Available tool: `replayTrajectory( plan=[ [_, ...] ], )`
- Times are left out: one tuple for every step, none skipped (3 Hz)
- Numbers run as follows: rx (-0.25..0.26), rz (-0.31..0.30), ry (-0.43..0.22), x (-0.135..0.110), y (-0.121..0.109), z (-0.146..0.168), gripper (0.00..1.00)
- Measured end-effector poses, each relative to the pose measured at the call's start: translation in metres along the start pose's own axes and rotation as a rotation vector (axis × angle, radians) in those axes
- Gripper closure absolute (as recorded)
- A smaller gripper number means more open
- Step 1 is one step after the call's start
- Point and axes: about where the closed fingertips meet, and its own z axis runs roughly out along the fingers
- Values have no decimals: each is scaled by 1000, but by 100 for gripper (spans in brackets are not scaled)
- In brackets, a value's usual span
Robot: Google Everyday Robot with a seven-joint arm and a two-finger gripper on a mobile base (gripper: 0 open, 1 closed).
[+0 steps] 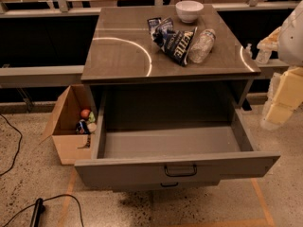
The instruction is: Place blue chip bag into top drawer
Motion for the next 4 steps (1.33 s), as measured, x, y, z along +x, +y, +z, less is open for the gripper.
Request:
replayTrajectory(
  plan=[
    [5,2,-1,0,-1,-1,0],
    [58,42,-37,1,-16,5,0],
    [135,102,-131,8,-51,13,0],
    [200,145,-240,9,-92,34,0]
  ],
)
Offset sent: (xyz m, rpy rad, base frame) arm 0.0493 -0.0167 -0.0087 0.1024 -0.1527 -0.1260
